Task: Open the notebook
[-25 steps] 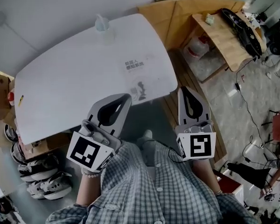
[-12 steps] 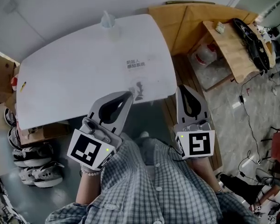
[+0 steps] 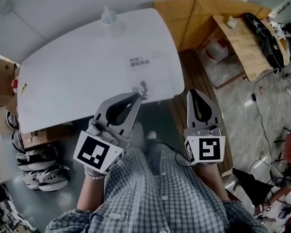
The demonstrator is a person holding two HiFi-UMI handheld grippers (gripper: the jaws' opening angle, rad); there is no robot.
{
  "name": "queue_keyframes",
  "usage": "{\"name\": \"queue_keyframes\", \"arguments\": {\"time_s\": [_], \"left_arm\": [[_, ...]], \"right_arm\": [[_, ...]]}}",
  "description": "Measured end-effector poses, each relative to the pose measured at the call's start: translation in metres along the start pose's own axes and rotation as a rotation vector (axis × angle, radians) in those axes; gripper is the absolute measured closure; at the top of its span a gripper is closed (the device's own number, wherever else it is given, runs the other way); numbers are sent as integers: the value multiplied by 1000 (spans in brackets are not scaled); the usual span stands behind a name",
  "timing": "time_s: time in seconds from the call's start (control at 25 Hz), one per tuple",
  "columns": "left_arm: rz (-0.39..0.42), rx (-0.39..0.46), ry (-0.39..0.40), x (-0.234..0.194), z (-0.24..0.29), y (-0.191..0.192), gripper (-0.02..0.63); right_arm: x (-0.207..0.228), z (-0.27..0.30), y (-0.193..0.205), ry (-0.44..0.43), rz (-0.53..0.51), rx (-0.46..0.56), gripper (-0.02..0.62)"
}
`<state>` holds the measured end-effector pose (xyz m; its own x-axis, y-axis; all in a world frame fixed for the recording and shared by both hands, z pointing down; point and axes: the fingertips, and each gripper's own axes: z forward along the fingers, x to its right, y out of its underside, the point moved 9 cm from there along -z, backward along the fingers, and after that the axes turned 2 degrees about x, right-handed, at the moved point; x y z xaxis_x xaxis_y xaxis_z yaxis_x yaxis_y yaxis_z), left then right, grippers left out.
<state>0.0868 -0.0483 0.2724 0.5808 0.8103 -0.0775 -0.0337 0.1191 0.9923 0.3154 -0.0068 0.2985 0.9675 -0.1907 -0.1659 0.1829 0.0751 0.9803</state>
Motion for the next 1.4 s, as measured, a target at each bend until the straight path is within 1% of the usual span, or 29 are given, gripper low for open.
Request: {"name": "queue_keyframes", "arguments": {"time_s": [0.16,0.24,0.4,0.52,0.64,0.72,0.8,0.92,1.08,1.12,1.24,1.32,1.4], "left_arm": [[-14,-34,5,-2,11,9,598],[-26,-65,29,-3,17,14,597],[-3,-112,84,-6,32,24,597],[56,-143,127,-7,41,35,597],[175,-212,144,-6,49,48,597],[235,-230,161,-1,56,57,597],[252,-239,186,2,64,68,597],[236,-268,232,6,77,86,597],[283,-333,280,15,94,109,595],[287,-344,295,16,98,115,588],[260,-364,336,18,110,132,506],[258,-379,348,20,118,144,493],[278,-399,357,23,126,156,482]], "right_arm": [[5,0,6,34,8,-20,572],[6,1,8,49,9,-26,572],[10,1,11,104,18,-27,572],[10,2,22,127,38,-56,572],[6,9,32,114,42,-89,572],[4,13,38,107,39,-108,572],[2,17,44,108,43,-122,572],[-1,20,51,112,52,-138,572],[1,19,55,124,37,-162,572],[2,18,56,129,35,-167,572],[4,16,60,147,33,-184,572],[6,13,63,161,32,-195,572],[8,10,65,173,31,-206,572]]}}
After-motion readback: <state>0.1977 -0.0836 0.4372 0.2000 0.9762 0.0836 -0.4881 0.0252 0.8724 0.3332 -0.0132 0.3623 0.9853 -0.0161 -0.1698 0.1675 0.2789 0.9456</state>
